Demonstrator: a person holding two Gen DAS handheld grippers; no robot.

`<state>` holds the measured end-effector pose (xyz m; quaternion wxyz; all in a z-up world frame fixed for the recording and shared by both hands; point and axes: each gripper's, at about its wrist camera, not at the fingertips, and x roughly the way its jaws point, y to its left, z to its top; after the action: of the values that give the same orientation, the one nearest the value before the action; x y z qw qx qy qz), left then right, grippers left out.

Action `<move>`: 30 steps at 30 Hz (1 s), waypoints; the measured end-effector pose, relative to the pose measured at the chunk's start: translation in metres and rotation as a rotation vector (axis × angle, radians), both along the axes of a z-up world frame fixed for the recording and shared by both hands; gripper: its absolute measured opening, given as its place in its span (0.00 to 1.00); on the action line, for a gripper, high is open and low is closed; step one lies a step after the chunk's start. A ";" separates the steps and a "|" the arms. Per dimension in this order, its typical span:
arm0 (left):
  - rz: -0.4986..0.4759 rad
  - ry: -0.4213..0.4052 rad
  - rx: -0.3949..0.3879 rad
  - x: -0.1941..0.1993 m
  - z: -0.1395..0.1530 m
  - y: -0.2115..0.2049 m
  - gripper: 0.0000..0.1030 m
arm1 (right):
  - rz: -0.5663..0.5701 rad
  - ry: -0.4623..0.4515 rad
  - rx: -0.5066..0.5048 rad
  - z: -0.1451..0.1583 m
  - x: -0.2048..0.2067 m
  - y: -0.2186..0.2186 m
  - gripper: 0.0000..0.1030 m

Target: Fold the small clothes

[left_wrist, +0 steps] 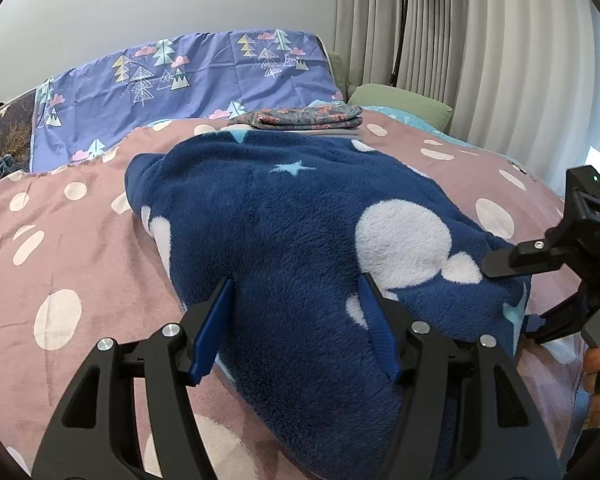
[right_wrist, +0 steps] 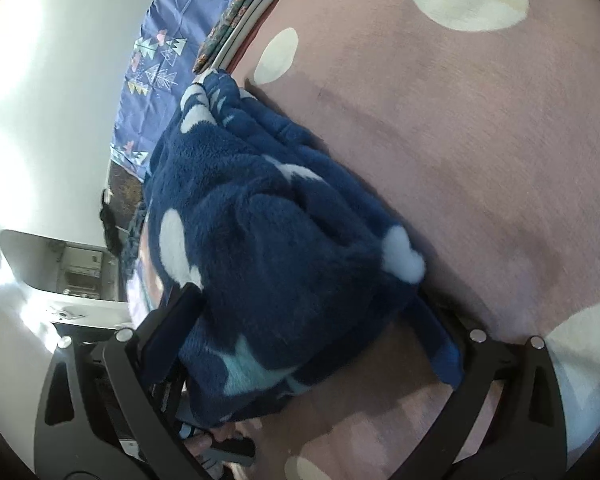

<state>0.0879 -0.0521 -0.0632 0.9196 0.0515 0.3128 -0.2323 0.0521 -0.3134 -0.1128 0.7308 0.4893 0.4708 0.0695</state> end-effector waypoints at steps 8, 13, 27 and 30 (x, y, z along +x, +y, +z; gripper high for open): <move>0.001 0.005 -0.014 0.001 -0.001 0.001 0.62 | -0.006 0.031 0.081 -0.004 -0.005 -0.010 0.98; 0.000 0.005 -0.017 0.002 -0.001 0.001 0.62 | -0.012 0.009 0.061 -0.003 0.012 0.003 0.98; 0.003 0.011 -0.029 0.004 -0.001 0.002 0.63 | -0.018 -0.087 0.087 -0.008 0.026 0.012 0.82; 0.006 0.013 -0.032 0.004 -0.001 0.003 0.63 | -0.009 -0.091 0.045 -0.004 0.030 0.020 0.88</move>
<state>0.0921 -0.0494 -0.0642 0.9189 0.0343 0.3149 -0.2350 0.0823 -0.2939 -0.1170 0.7404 0.5042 0.4333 0.0989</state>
